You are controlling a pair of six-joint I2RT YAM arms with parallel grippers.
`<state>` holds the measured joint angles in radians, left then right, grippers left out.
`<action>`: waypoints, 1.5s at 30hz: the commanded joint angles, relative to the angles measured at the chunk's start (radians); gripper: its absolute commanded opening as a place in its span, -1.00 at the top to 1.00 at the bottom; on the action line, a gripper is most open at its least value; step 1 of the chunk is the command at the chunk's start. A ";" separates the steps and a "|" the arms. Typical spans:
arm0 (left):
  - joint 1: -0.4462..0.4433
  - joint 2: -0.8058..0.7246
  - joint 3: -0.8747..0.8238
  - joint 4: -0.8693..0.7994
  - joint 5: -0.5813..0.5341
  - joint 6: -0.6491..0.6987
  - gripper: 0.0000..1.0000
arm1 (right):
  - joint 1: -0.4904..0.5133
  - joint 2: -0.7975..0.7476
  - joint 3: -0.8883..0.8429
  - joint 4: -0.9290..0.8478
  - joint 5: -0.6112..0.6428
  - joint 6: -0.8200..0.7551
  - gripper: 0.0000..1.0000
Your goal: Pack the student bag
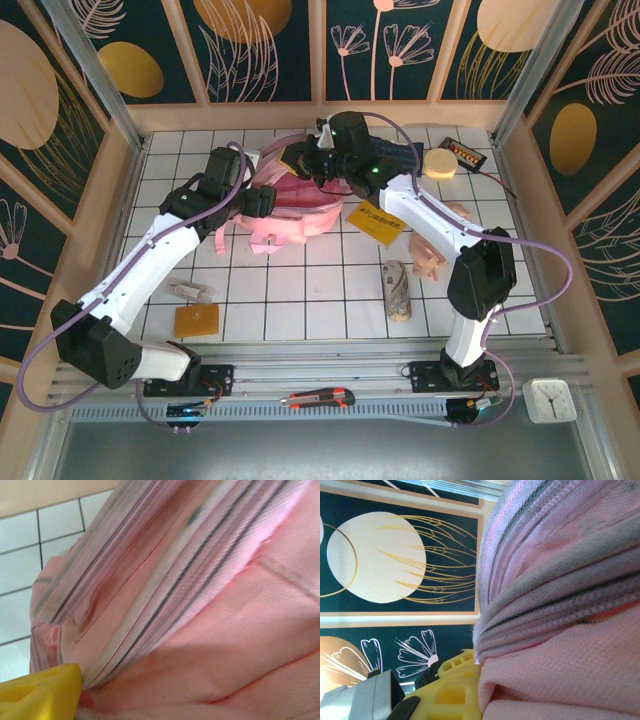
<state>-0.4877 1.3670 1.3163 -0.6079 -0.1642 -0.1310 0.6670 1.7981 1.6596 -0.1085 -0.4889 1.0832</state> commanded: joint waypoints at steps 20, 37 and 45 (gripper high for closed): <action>-0.043 0.053 0.010 0.200 0.052 0.093 0.40 | 0.021 -0.040 -0.007 0.108 -0.149 0.003 0.67; -0.095 0.077 -0.030 0.243 0.077 -0.126 1.00 | -0.036 -0.447 -0.439 -0.381 0.239 -0.157 -0.47; -0.120 0.063 -0.070 0.284 0.074 -0.188 1.00 | -0.020 -0.364 -0.548 -0.173 0.142 -0.050 -0.66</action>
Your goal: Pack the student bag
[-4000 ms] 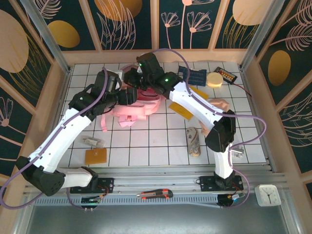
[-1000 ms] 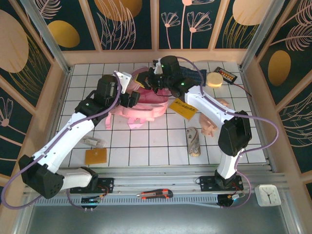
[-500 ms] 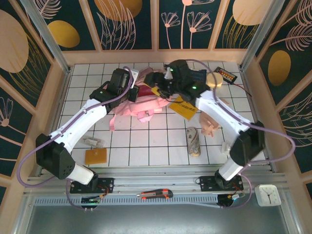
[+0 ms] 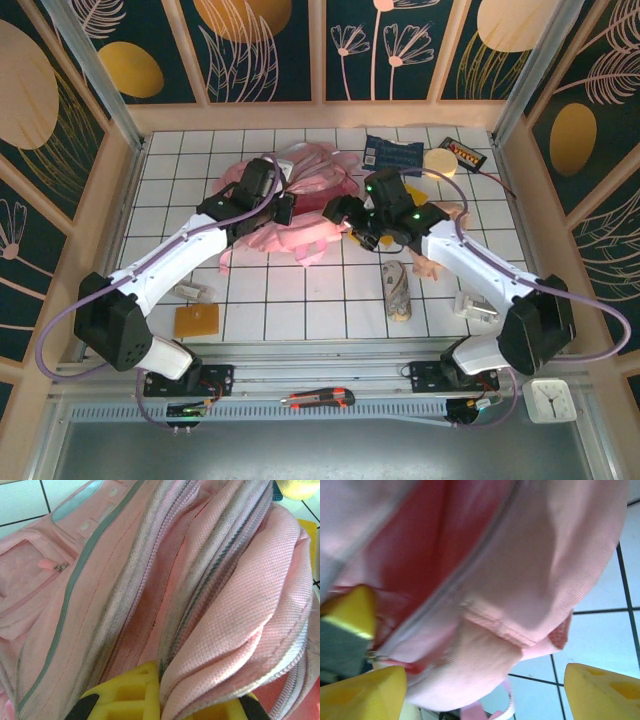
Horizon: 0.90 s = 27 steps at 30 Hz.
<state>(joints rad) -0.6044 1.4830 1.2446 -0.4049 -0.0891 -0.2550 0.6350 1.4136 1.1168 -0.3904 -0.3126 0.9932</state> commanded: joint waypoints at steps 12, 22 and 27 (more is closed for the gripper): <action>-0.001 -0.095 0.064 0.029 -0.051 -0.029 1.00 | -0.015 0.128 -0.166 0.156 0.113 -0.049 1.00; 0.189 -0.115 0.205 -0.065 -0.118 0.102 1.00 | 0.005 0.173 -0.270 0.169 0.280 -0.179 1.00; 0.205 -0.118 0.208 -0.092 -0.177 0.182 1.00 | 0.017 0.222 -0.260 0.218 0.278 -0.236 1.00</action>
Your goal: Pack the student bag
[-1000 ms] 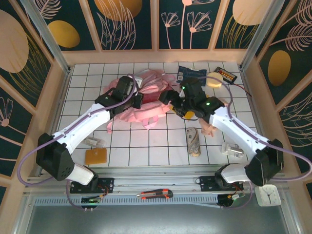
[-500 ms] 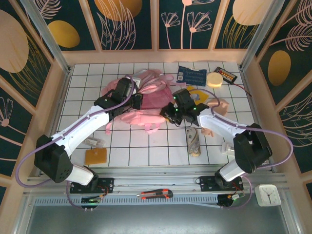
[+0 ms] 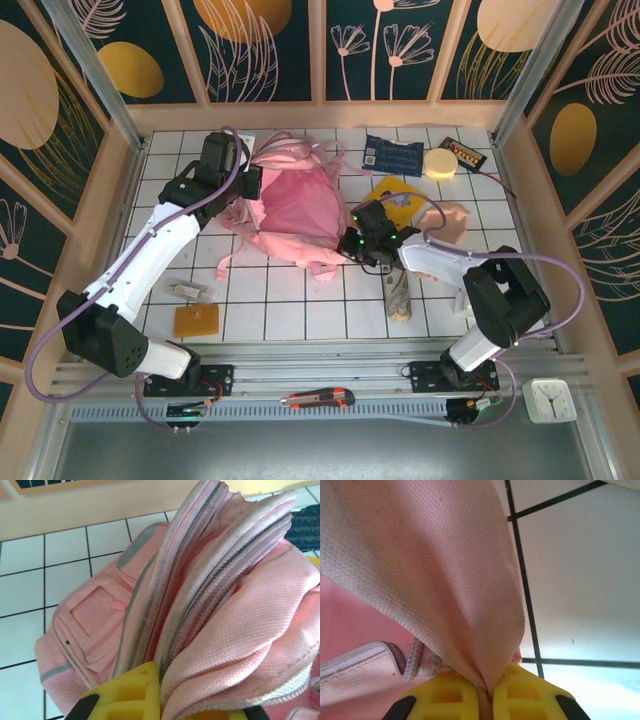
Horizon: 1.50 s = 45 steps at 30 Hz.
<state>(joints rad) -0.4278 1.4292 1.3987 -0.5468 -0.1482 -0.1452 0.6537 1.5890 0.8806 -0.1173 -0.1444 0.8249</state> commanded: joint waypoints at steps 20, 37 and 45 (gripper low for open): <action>0.051 -0.172 -0.252 0.225 0.094 -0.008 1.00 | -0.313 -0.124 0.214 -0.326 -0.014 -0.125 -0.34; 0.050 -0.016 -0.267 0.381 0.169 -0.088 0.95 | -0.549 0.263 0.298 -0.195 -0.077 -0.185 -0.22; 0.050 -0.063 -0.348 0.371 0.153 -0.090 0.92 | -0.539 0.358 0.344 -0.151 -0.095 -0.178 0.18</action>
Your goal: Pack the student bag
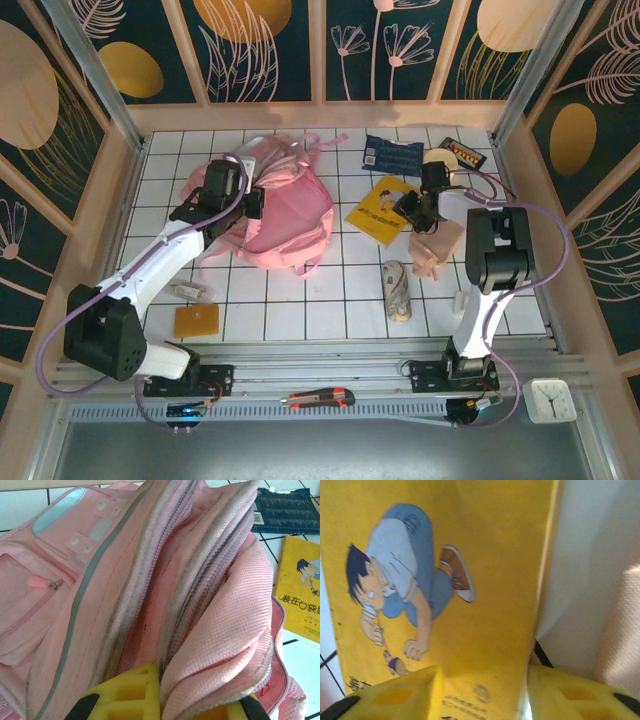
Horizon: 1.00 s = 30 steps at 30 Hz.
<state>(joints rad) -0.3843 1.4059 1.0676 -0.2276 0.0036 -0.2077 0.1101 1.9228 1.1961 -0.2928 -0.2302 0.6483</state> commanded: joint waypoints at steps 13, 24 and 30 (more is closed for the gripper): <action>0.005 -0.036 -0.027 0.054 0.010 -0.036 0.92 | 0.037 -0.030 -0.010 0.092 0.018 -0.070 1.00; 0.007 -0.035 -0.038 0.064 0.013 -0.034 0.92 | 0.054 -0.285 -0.131 0.281 -0.093 -0.073 1.00; 0.006 -0.035 -0.059 0.072 0.011 -0.018 0.92 | 0.059 -0.374 -0.093 0.259 -0.172 -0.044 1.00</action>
<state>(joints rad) -0.3843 1.3937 1.0233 -0.2031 0.0185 -0.2180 0.1593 1.6009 1.0721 -0.0662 -0.3431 0.6010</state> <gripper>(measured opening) 0.057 0.048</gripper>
